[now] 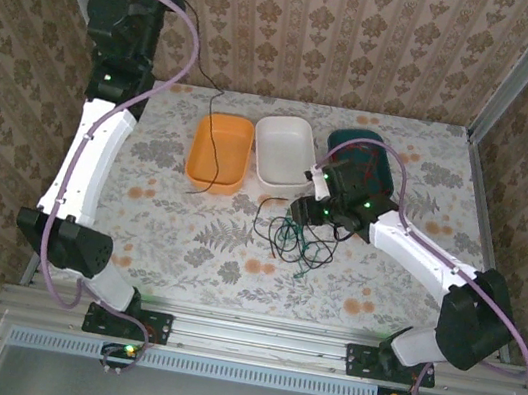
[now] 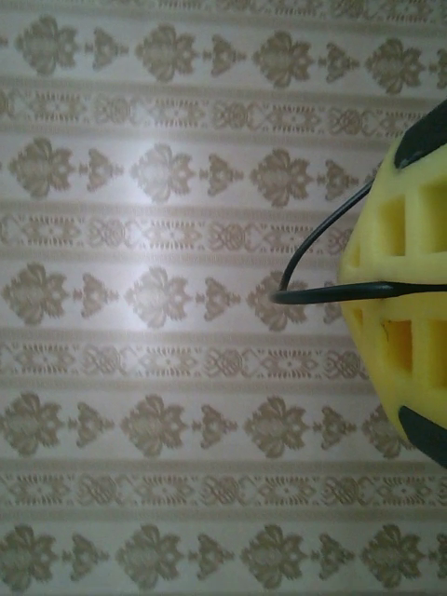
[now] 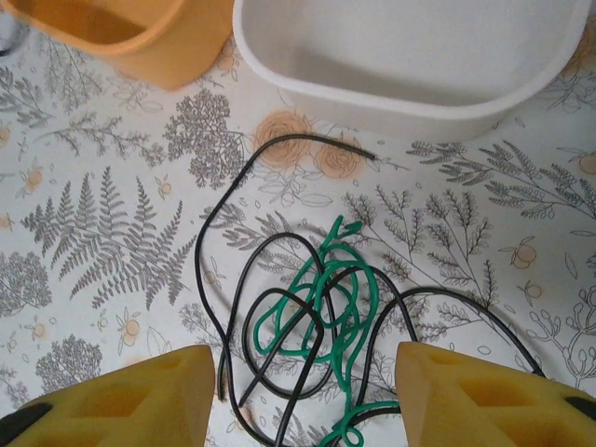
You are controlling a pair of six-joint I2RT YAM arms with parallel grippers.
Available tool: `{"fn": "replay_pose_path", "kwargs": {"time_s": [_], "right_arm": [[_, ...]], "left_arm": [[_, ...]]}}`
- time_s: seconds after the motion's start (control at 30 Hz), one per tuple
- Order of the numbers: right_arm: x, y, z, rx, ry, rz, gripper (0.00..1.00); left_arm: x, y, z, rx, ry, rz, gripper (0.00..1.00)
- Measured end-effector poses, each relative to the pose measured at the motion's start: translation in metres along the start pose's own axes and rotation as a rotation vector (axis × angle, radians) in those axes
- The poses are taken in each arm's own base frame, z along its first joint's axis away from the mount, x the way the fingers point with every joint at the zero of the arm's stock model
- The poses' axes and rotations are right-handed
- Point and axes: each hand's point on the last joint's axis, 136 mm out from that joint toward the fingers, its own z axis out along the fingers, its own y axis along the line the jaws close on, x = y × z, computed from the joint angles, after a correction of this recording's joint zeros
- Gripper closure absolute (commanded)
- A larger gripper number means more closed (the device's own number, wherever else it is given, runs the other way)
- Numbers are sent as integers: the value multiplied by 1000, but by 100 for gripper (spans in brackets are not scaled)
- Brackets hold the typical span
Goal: Untangle the cables
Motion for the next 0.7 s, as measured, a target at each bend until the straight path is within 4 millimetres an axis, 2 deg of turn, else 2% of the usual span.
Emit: {"fn": "replay_pose_path", "kwargs": {"time_s": [0.1, 0.2, 0.33, 0.43, 0.5, 0.6, 0.7], "right_arm": [[3, -6, 1, 8, 5, 19, 45], [10, -12, 4, 18, 18, 36, 45], [15, -17, 6, 26, 28, 55, 45], [14, -18, 5, 29, 25, 63, 45], [13, -18, 5, 31, 23, 63, 45], [14, -19, 5, 32, 24, 63, 45], [16, -20, 6, 34, 28, 64, 45]], "left_arm": [[0, 11, 7, -8, -10, -22, 100], [3, 9, 15, 18, -13, -42, 100], [25, 1, 22, 62, 24, -66, 100], [61, -4, 20, 75, 93, -83, 100], [100, -6, 9, 73, 171, -94, 100], [164, -14, -23, 68, 313, -112, 100], [212, -28, -68, 61, 429, -119, 100]]}}
